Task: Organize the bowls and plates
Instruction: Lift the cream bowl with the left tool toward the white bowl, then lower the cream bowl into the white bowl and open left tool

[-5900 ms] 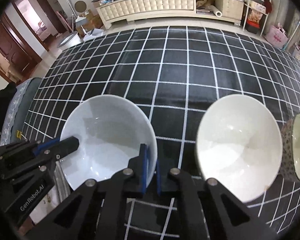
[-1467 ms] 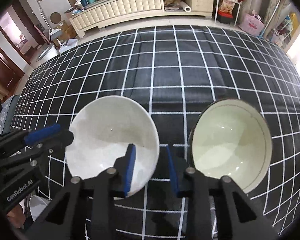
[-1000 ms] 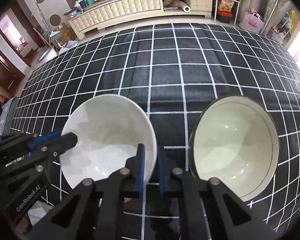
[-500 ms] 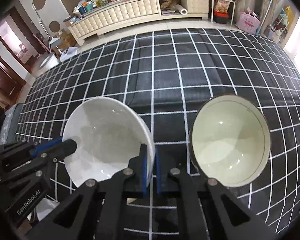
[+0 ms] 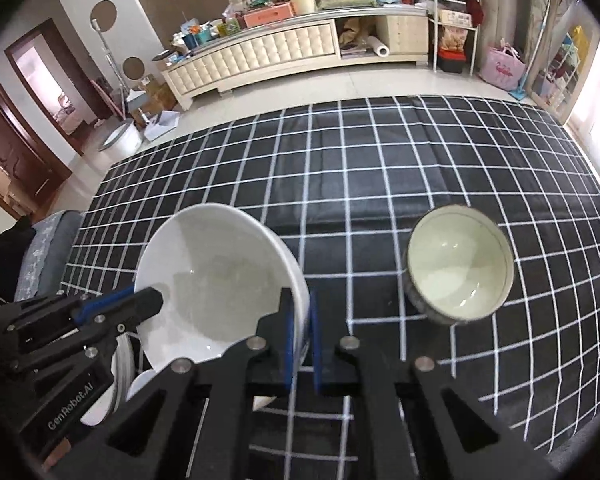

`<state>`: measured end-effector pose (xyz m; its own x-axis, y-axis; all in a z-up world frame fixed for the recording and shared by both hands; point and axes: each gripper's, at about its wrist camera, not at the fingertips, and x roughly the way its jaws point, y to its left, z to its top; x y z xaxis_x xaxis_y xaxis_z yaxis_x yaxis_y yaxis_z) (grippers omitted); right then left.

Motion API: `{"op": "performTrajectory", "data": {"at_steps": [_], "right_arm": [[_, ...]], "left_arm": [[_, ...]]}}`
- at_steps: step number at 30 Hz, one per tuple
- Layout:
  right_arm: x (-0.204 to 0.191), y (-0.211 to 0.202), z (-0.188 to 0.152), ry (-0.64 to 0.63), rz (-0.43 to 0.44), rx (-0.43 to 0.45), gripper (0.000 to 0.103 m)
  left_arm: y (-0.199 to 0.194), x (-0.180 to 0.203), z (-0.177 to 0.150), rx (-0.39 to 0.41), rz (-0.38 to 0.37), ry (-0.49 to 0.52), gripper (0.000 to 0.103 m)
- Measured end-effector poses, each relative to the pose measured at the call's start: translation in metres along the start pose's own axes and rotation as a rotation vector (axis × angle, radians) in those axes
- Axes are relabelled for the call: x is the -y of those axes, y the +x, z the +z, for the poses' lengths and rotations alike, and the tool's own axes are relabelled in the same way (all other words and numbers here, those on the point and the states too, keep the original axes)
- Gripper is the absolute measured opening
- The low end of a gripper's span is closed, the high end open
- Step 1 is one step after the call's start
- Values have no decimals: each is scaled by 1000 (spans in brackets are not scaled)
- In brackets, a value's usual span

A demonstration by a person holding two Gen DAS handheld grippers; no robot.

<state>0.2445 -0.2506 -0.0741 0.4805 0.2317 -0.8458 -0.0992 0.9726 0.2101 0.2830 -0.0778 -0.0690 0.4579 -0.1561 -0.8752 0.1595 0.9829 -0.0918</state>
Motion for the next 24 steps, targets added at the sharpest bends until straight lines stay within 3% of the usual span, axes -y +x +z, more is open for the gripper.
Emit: {"op": "performTrajectory", "data": {"at_steps": [13, 24], "right_arm": [[-50, -8, -40, -53, 39, -28, 10], [-71, 6, -85, -44, 56, -98, 10]], "left_arm": [[-33, -31, -65, -10, 43, -65, 7], [-32, -44, -115, -66, 53, -107, 7]]}}
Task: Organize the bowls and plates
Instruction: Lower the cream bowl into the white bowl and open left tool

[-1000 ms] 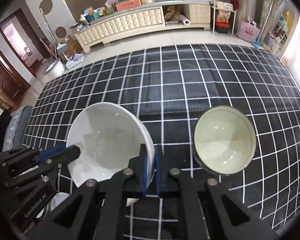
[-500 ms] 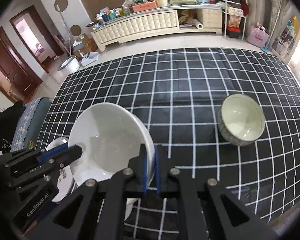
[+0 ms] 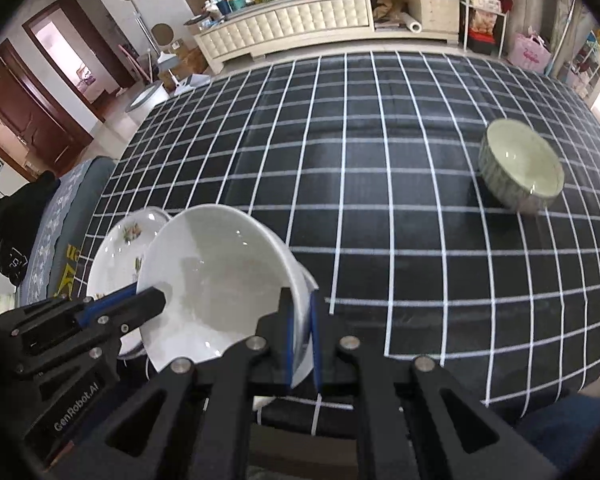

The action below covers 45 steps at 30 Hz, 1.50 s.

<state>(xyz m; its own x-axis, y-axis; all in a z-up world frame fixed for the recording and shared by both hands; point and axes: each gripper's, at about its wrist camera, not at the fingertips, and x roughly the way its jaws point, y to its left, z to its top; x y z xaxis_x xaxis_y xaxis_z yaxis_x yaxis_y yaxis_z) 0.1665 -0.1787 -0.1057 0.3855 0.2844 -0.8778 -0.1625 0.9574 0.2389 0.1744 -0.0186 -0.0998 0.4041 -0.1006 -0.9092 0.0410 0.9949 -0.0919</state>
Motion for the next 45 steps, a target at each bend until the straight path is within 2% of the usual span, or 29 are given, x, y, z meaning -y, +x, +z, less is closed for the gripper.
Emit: {"op": "performTrajectory", "data": {"at_steps": [5, 26, 34, 39, 42, 45], "right_arm": [[1, 3, -13, 9, -1, -20, 10], [0, 26, -13, 17, -1, -82, 11], [-9, 28, -10, -26, -45, -83, 11], [-5, 26, -7, -7, -20, -94, 15], [-4, 15, -6, -13, -42, -61, 16], [-3, 1, -2, -27, -70, -21, 17]], "left_arm": [[4, 2, -12, -19, -6, 2, 7], [27, -8, -9, -70, -29, -33, 8], [27, -11, -12, -58, -41, -35, 8], [15, -15, -9, -15, -71, -39, 18], [5, -17, -7, 13, -97, -43, 23], [-4, -13, -4, 26, -68, -38, 25]]}}
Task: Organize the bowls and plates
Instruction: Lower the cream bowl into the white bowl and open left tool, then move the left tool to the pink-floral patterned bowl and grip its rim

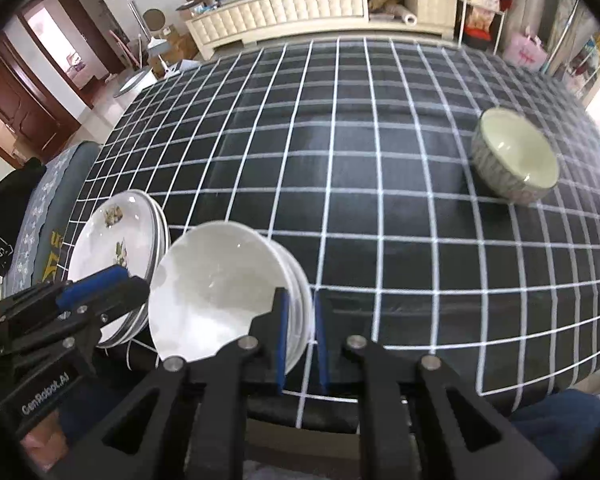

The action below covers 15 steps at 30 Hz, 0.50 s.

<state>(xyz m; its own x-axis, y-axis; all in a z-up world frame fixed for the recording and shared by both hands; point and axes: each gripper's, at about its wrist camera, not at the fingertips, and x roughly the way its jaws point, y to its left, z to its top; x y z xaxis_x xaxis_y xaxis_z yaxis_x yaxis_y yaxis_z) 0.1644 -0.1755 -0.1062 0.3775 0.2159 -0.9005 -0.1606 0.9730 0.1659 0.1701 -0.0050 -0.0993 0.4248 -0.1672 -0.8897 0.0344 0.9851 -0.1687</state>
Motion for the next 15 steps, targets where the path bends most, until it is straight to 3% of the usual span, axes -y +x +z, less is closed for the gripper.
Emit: {"op": "performTrajectory", "data": {"at_steps": [4, 11, 15], "right_arm": [[7, -17, 3, 15, 10, 33, 20], [36, -53, 15, 50, -8, 108, 41], [59, -73, 23, 64, -30, 147, 44]], "left_arm": [[-11, 12, 6, 20, -12, 22, 25], [-27, 48, 27, 63, -5, 93, 25], [-30, 74, 48, 72, -47, 117, 25]]}}
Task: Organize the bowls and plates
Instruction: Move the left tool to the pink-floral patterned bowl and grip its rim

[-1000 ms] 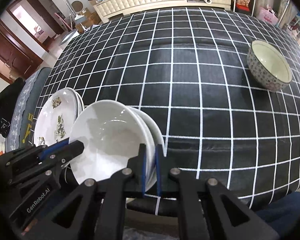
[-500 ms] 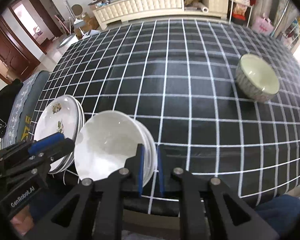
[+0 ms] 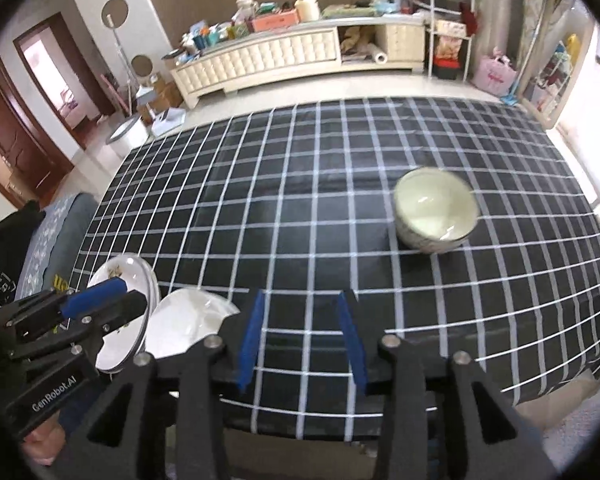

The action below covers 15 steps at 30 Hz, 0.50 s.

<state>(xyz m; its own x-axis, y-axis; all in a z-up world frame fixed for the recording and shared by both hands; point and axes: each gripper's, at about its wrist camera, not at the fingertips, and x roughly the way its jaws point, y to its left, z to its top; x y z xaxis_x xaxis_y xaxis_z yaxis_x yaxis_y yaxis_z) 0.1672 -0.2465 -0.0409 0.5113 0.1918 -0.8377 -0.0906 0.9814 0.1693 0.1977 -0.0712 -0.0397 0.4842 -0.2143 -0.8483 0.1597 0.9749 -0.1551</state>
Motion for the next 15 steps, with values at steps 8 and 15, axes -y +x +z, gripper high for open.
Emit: {"op": "performTrajectory", "data": {"at_steps": [8, 15], "right_arm": [[49, -16, 22, 33, -69, 28, 47], [88, -8, 40, 65, -93, 16, 48]], "left_arm": [[17, 51, 42, 8, -34, 85, 25], [50, 82, 68, -31, -52, 122, 25]]}}
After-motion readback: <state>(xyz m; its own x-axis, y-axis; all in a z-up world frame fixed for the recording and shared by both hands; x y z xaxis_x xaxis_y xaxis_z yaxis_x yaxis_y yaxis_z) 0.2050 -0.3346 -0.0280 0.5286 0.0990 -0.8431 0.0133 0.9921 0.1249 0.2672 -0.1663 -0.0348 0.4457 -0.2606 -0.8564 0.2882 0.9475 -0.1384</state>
